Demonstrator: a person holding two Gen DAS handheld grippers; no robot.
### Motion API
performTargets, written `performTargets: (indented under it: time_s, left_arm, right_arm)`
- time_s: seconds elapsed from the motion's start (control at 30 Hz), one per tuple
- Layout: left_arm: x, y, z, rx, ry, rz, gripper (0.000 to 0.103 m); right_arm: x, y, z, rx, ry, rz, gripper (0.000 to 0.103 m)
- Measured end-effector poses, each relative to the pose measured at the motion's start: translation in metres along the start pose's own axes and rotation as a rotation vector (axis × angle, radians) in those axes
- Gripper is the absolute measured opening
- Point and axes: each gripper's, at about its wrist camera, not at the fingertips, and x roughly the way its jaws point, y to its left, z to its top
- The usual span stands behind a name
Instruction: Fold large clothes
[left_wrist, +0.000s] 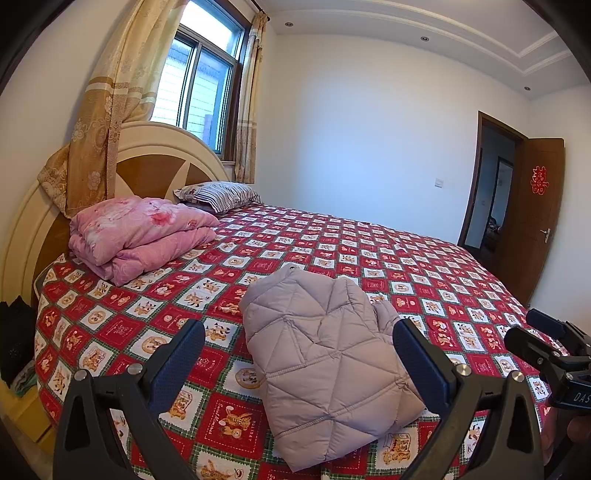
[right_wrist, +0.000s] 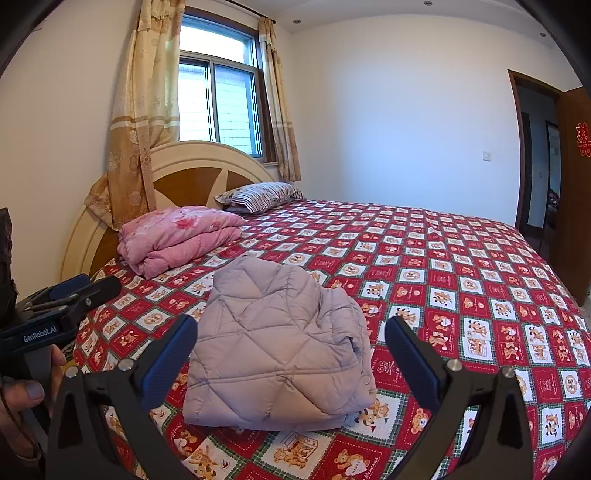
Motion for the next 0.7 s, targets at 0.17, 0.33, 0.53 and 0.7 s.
performTargets:
  time_s: [0.17, 0.33, 0.53, 0.7]
  left_arm:
    - [0.0006, 0.0, 0.0003, 0.0, 0.004, -0.003, 0.102]
    - [0.0009, -0.0003, 0.0002, -0.003, 0.005, -0.005, 0.102]
    - [0.0016, 0.0, 0.0002, -0.003, 0.005, -0.007, 0.102]
    - [0.0018, 0.0001, 0.0001, -0.002, 0.006, -0.006, 0.102]
  right_arm:
    - [0.0, 0.0001, 0.0002, -0.003, -0.002, -0.001, 0.103]
    - [-0.0016, -0.0003, 0.001, -0.002, -0.005, -0.001, 0.103]
    - [-0.0045, -0.0024, 0.0044, -0.009, -0.012, -0.001, 0.103]
    - [-0.0046, -0.002, 0.0041, -0.01, -0.01, 0.0, 0.103]
